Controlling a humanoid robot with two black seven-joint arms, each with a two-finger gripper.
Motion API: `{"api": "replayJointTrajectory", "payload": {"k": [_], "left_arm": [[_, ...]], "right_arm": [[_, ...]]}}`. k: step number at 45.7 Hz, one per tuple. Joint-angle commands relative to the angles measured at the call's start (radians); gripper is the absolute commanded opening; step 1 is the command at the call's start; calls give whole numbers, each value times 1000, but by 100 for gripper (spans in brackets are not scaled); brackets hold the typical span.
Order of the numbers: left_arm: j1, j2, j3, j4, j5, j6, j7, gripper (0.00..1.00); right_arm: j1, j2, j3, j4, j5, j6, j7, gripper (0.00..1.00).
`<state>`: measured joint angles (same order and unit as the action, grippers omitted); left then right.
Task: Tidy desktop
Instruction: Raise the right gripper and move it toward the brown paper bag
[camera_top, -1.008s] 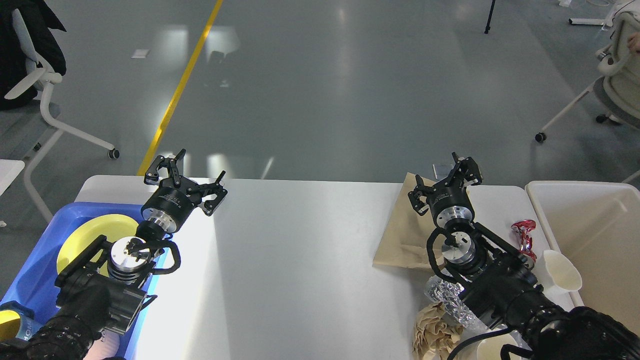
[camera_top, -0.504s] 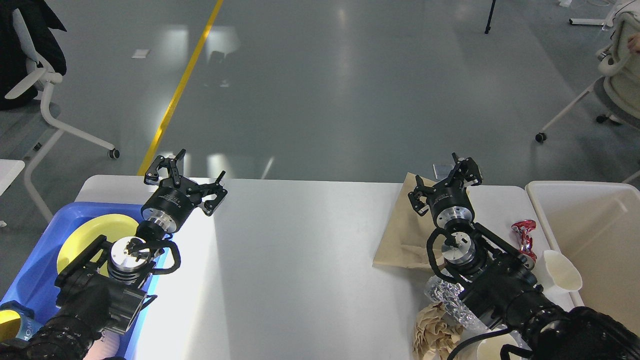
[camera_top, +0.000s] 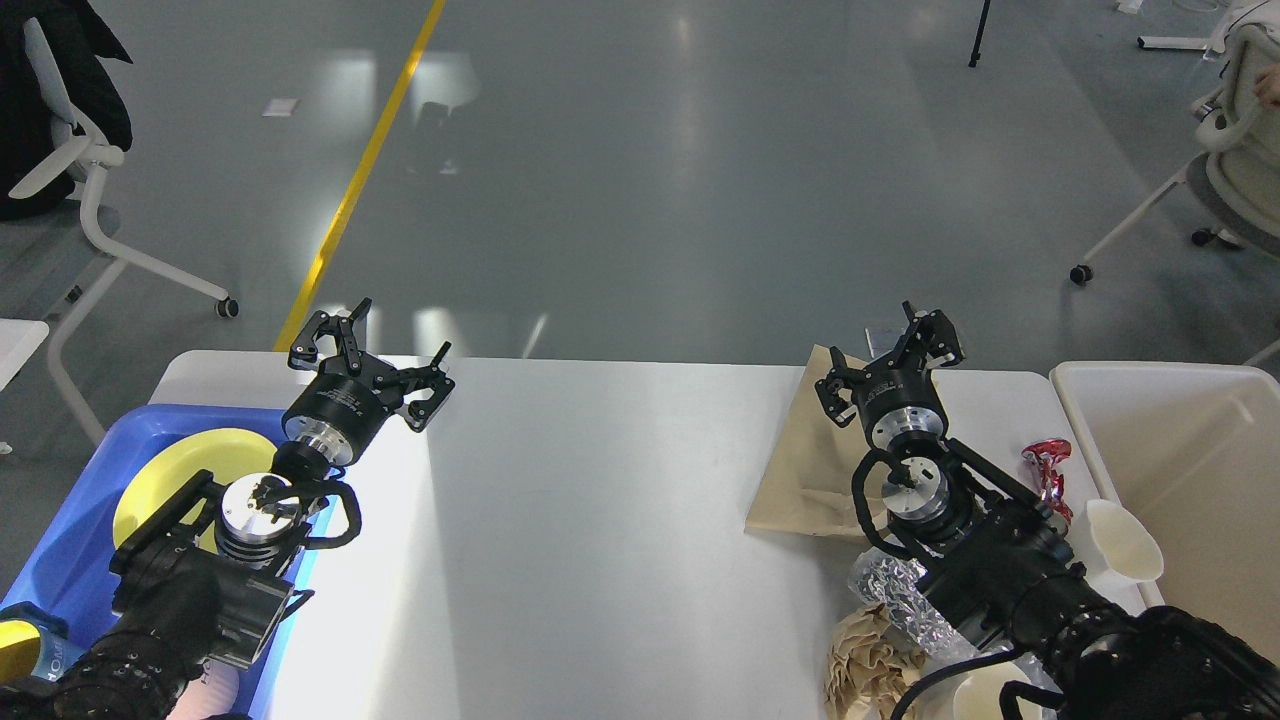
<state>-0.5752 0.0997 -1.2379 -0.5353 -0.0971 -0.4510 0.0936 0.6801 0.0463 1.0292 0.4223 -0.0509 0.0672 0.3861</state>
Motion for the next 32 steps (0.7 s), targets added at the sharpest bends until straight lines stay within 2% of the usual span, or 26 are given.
{"api": "replayJointTrajectory", "payload": {"k": [1, 4, 9, 21, 27, 32], "left_arm": [[0, 0, 0, 0, -1, 0, 0, 97], [0, 0, 0, 0, -1, 0, 0, 97], [0, 0, 0, 0, 0, -2, 0, 97], [0, 0, 0, 0, 0, 0, 0, 97], [0, 0, 0, 0, -1, 0, 0, 97], [0, 0, 0, 0, 0, 0, 0, 97]], "right_arm": [[51, -6, -4, 1, 0, -3, -1, 100], [100, -29, -11, -2, 0, -3, -1, 100], [185, -144, -110, 0, 0, -1, -1, 100], [406, -437, -466, 3, 8, 9, -1, 100], [510, -526, -653, 10, 8, 14, -1, 100], [590, -568, -886, 19, 8, 16, -1, 100]]}}
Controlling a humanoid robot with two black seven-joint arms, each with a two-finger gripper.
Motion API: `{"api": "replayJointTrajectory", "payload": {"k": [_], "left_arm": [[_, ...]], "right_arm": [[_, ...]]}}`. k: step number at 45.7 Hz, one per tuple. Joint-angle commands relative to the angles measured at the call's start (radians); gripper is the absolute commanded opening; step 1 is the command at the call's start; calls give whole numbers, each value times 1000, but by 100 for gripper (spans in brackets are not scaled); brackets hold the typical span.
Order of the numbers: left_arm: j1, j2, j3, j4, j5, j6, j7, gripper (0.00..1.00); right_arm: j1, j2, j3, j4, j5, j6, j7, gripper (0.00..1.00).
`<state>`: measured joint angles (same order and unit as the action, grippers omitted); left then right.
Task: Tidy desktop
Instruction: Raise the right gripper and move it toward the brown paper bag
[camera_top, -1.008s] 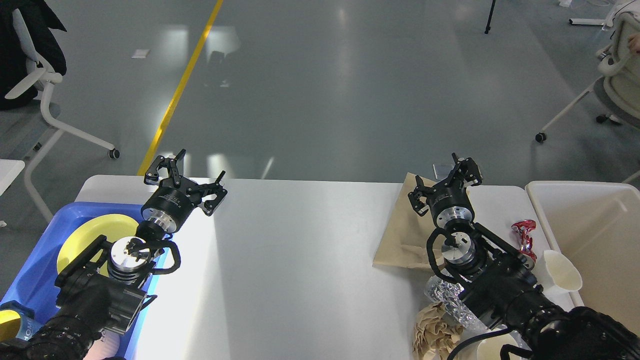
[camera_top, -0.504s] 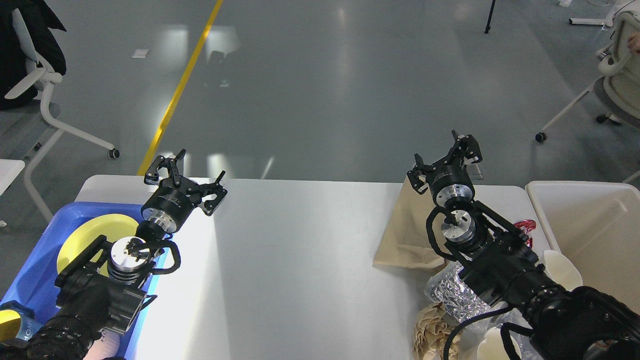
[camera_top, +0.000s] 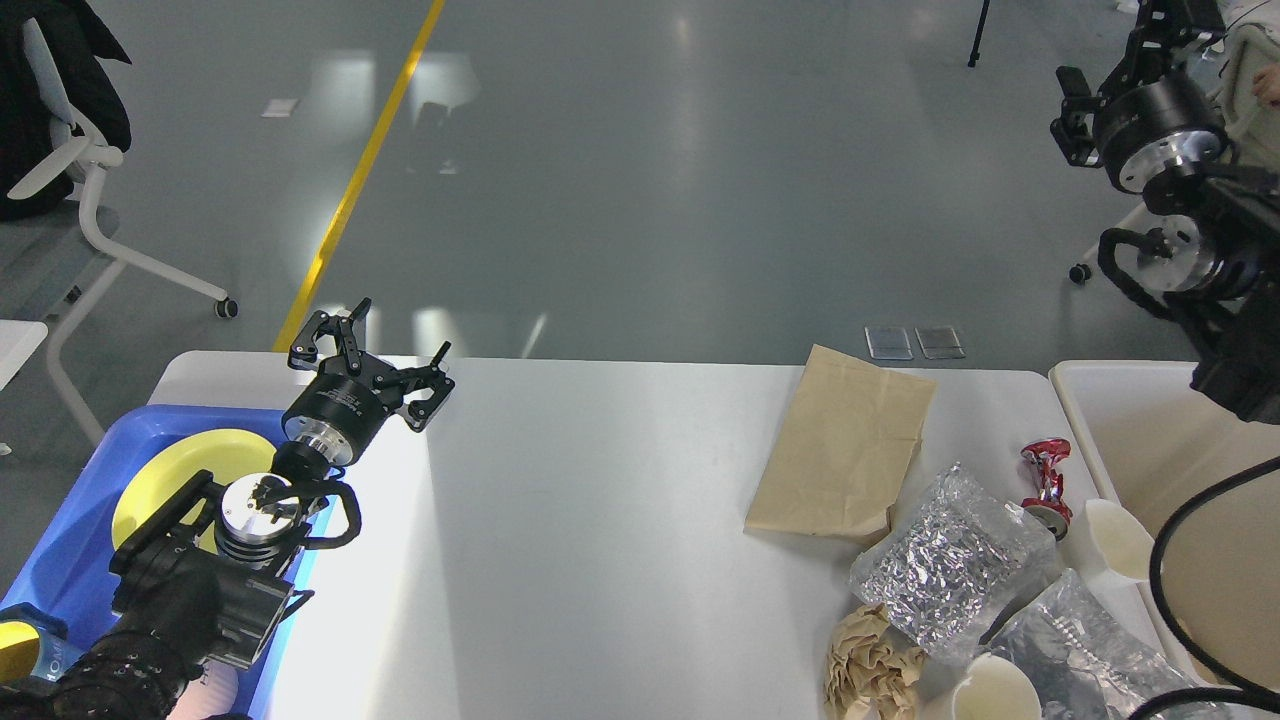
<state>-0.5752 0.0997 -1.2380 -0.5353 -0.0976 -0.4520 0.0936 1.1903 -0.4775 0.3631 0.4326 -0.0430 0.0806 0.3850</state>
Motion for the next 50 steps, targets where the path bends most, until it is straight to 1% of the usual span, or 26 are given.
{"api": "replayJointTrajectory", "payload": {"k": [1, 4, 7, 12, 16, 20, 25, 28, 32, 34, 37, 40, 43, 47, 50], "left_arm": [[0, 0, 0, 0, 1, 1, 0, 97], [0, 0, 0, 0, -1, 1, 0, 97], [0, 0, 0, 0, -1, 1, 0, 97], [0, 0, 0, 0, 1, 1, 0, 97], [0, 0, 0, 0, -1, 1, 0, 97], [0, 0, 0, 0, 1, 0, 0, 97], [0, 0, 0, 0, 1, 0, 0, 97], [0, 0, 0, 0, -1, 0, 0, 97], [0, 0, 0, 0, 1, 0, 0, 97], [0, 0, 0, 0, 1, 0, 0, 97], [0, 0, 0, 0, 1, 0, 0, 97], [0, 0, 0, 0, 1, 0, 0, 97], [0, 0, 0, 0, 1, 0, 0, 97], [0, 0, 0, 0, 1, 0, 0, 97], [0, 0, 0, 0, 1, 0, 0, 97]], "right_arm": [[98, -49, -281, 9, 0, 4, 0, 100], [146, -53, -491, 9, -1, 5, 0, 100], [192, -49, -747, 29, -1, 13, 0, 100], [287, -49, -1122, 171, -1, 53, 0, 100], [353, -49, -1321, 294, -1, 100, 0, 100], [382, -43, -1400, 383, -1, 143, 0, 100], [452, -39, -1414, 454, -1, 200, 0, 100], [505, -39, -1412, 486, -1, 281, 0, 100], [578, -44, -1417, 518, 0, 453, 0, 100], [612, -44, -1417, 535, 0, 514, -1, 100], [667, -44, -1421, 615, 3, 564, -9, 100], [732, -39, -1455, 696, 2, 574, -37, 100], [787, -1, -1504, 753, 3, 576, -96, 100], [813, 66, -1559, 830, 3, 577, -184, 100], [830, 106, -1592, 886, 5, 571, -202, 100]]}}
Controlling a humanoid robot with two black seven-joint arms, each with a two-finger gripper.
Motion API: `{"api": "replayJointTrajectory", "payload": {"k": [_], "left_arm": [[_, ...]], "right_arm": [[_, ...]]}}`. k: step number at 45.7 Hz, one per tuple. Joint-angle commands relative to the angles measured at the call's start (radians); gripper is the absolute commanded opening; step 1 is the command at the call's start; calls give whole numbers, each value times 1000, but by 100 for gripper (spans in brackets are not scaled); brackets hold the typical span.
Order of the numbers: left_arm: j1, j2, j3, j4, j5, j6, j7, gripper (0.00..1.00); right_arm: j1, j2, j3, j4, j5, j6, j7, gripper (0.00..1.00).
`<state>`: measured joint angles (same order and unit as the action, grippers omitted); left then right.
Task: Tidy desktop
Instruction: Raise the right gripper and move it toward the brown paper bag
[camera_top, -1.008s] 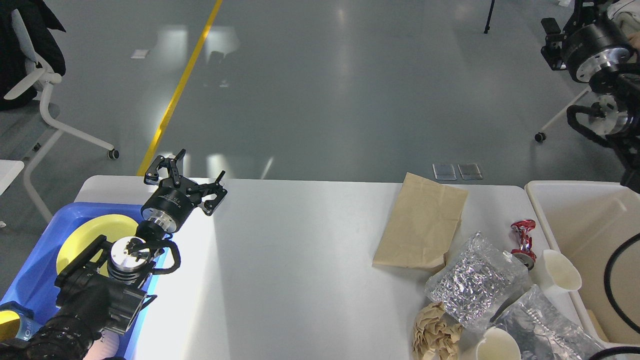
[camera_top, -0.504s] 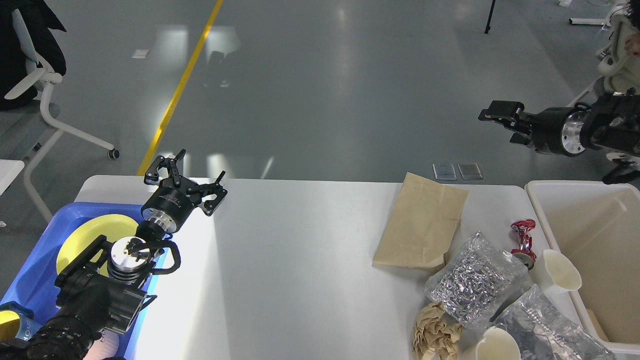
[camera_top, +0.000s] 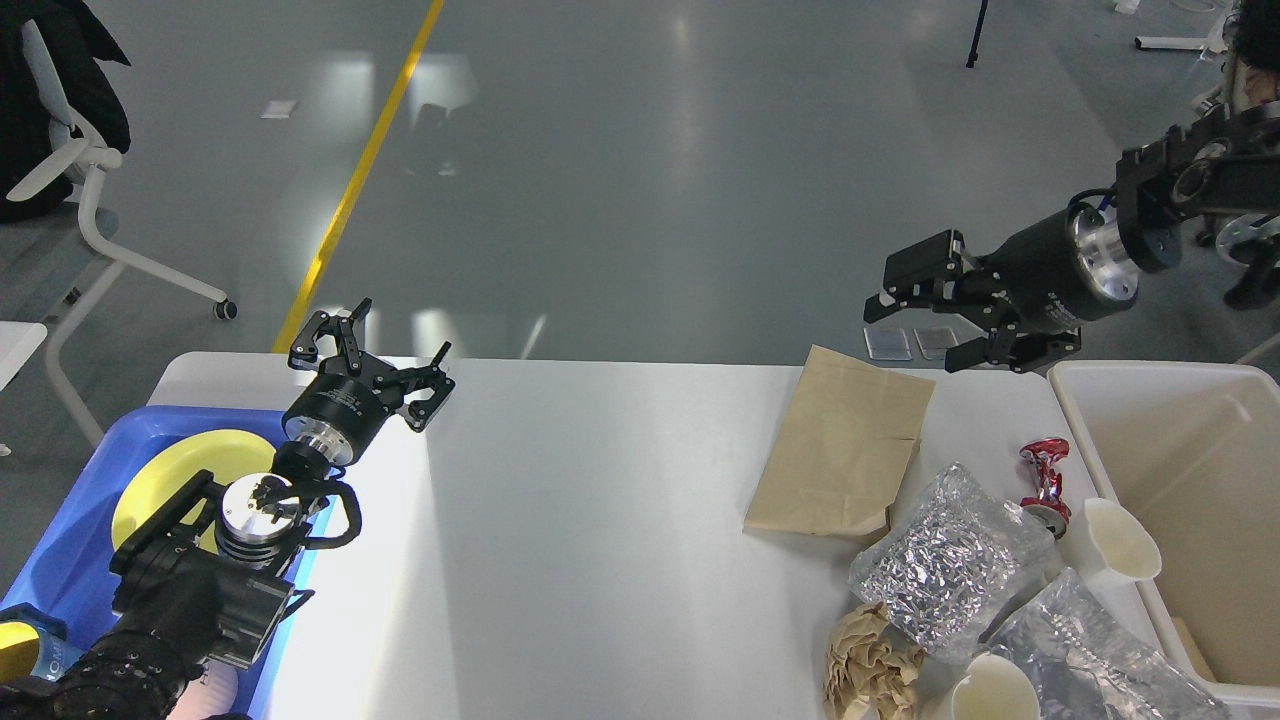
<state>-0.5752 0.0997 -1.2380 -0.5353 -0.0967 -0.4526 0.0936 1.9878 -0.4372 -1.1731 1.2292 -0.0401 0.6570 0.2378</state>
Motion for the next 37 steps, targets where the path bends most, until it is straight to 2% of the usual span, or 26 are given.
{"api": "replayJointTrajectory", "payload": {"k": [1, 17, 37], "left_arm": [[0, 0, 0, 0, -1, 2, 0, 97], [0, 0, 0, 0, 0, 0, 0, 97], [3, 0, 0, 0, -1, 0, 0, 97]], "right_arm": [[40, 75, -63, 107, 3, -10, -55, 100], [92, 80, -96, 254, 57, -33, -55, 100], [101, 80, -97, 259, 83, -74, -57, 100]]}}
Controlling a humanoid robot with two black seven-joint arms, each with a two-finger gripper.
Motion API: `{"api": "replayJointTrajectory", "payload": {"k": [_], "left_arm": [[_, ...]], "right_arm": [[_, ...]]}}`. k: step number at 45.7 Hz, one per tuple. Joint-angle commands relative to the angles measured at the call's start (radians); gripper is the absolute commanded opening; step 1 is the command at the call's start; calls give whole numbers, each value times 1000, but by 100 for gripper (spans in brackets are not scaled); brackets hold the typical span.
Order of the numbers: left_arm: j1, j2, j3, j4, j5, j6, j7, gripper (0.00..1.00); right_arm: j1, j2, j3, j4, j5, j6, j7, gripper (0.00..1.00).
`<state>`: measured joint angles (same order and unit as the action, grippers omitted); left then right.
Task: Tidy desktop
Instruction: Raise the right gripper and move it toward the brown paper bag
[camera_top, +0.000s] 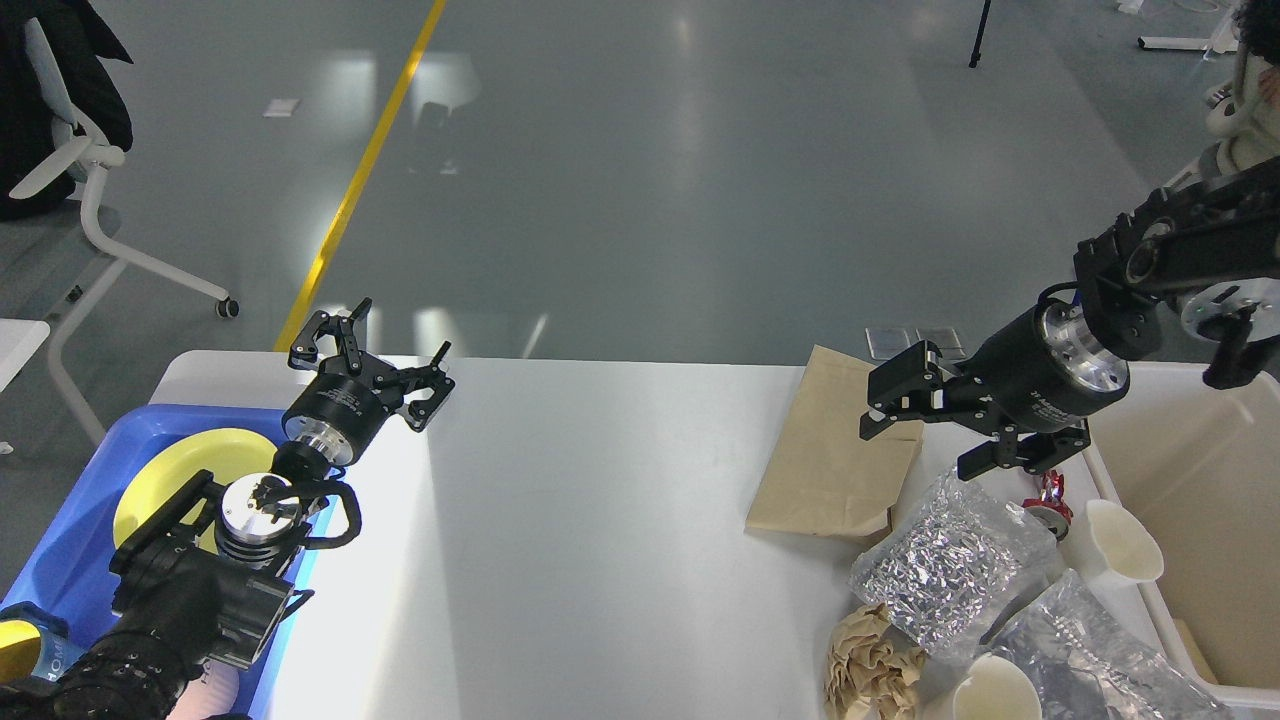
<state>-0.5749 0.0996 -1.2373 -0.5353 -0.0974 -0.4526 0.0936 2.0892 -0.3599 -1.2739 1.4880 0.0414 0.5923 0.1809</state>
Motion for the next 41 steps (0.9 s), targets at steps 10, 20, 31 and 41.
{"api": "replayJointTrajectory", "payload": {"k": [10, 20, 31, 41], "left_arm": [[3, 0, -1, 0, -1, 0, 0, 97], [3, -3, -1, 0, -1, 0, 0, 97], [3, -3, -1, 0, 1, -1, 0, 97], [3, 0, -1, 0, -1, 0, 0, 97]], "right_arm": [[-20, -1, 5, -5, 3, -51, 0, 100], [-35, 18, 5, -8, 2, -88, -1, 100], [-49, 75, 5, -26, 49, -107, -5, 100], [-80, 125, -15, -35, 110, -184, -43, 100]]}}
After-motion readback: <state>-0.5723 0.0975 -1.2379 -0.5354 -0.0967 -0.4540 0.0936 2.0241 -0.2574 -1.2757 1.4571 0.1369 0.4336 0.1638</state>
